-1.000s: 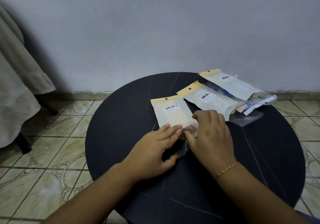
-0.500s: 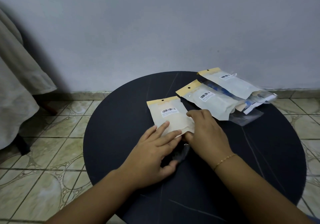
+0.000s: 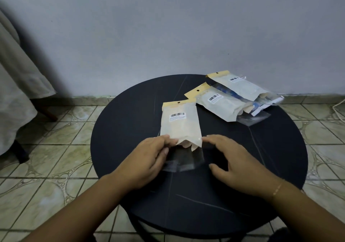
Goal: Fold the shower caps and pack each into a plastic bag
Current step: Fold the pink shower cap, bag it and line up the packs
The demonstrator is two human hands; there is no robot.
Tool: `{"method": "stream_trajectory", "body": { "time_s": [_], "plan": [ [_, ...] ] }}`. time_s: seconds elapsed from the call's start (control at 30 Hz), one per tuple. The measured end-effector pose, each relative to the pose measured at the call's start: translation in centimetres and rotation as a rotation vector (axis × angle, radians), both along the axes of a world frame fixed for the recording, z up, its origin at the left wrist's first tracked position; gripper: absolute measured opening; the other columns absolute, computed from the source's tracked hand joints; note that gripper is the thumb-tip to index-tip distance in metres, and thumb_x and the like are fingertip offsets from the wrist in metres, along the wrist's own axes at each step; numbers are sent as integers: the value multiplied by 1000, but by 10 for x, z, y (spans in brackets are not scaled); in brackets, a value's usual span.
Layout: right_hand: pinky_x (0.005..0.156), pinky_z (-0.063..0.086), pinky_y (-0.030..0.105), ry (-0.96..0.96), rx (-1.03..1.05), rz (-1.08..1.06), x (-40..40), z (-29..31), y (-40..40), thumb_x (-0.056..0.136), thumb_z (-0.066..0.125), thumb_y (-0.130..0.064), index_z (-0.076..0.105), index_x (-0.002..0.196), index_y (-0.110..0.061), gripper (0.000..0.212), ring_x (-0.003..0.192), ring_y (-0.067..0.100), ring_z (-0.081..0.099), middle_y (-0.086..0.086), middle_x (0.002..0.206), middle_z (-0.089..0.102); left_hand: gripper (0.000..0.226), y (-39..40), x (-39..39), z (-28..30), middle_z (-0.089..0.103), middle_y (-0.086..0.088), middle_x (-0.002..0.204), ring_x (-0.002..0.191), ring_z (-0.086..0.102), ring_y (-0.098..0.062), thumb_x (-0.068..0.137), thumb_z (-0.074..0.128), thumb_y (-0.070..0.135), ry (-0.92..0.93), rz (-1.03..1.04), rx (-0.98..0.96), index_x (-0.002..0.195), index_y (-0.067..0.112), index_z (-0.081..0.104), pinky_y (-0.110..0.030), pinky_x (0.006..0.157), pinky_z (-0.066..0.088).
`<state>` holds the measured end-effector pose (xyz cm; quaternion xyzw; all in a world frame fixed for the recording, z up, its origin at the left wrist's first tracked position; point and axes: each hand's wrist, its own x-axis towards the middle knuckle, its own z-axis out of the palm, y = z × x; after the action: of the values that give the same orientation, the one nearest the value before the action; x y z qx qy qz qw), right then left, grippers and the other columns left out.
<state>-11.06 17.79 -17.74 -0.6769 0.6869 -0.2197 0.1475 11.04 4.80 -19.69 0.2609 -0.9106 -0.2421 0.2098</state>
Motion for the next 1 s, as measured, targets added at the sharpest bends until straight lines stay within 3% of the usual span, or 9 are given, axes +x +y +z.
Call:
{"method": "stream_trajectory", "body": {
  "time_s": [0.13,0.27,0.37,0.47,0.57,0.67,0.77,0.9,1.0],
  "plan": [
    [102,21,21,114,-145,-26,4,-10,6,84,62,-29,18,137,-47,71,131,-4,24,-27,139,24,34,7,6,8,57,22,122,112,52,7,98,39,18,191,60,148,123,38,51,-10,92,41],
    [96,22,23,117,-248,-52,4,-16,2,81,68,-23,33,138,-37,68,126,-3,27,-24,133,36,46,-3,14,12,54,20,128,115,50,9,92,46,-3,212,154,-4,113,36,57,-6,94,38],
    [94,23,23,120,-266,-62,4,-20,-4,80,67,-21,42,136,-32,63,122,-2,30,-19,130,46,41,-15,21,6,49,22,131,110,56,-1,84,64,4,114,172,-150,114,32,63,-21,89,48],
    [89,28,22,127,-322,-35,5,-26,-10,75,65,-23,53,127,-30,54,117,0,37,-17,124,55,42,-19,19,-4,50,17,132,119,49,1,76,77,18,78,87,-239,115,27,65,-30,95,48],
    [87,29,18,126,-363,8,8,-28,-16,72,65,-25,66,105,-30,34,113,1,43,-18,115,62,26,-20,13,-13,61,7,124,118,54,-8,82,68,34,105,-29,-313,105,23,71,-40,89,52],
    [87,29,18,127,-322,31,4,-29,-20,74,64,-29,69,84,-32,11,108,3,49,-19,107,67,35,-26,13,-18,68,9,112,113,58,-9,91,49,49,88,-64,-345,97,26,75,-40,80,55],
    [89,27,16,63,-240,15,0,-29,-22,77,65,-26,69,85,-34,12,110,6,52,-21,106,66,38,-30,14,-20,69,12,111,113,57,-7,90,45,53,61,-60,-357,96,30,75,-39,78,55],
    [91,35,17,-65,-107,-12,3,-22,-20,78,47,-9,54,95,-44,39,102,3,52,-19,105,62,28,-29,14,-21,66,13,115,114,56,-5,84,54,43,63,-44,-336,97,27,74,-39,82,54],
    [78,42,16,-261,-109,-51,7,-12,-23,88,50,-7,46,93,-42,36,84,-1,57,-14,89,67,27,-23,12,-18,66,12,115,113,55,-1,84,55,38,82,-61,-343,95,24,74,-35,83,54]
  ]
}}
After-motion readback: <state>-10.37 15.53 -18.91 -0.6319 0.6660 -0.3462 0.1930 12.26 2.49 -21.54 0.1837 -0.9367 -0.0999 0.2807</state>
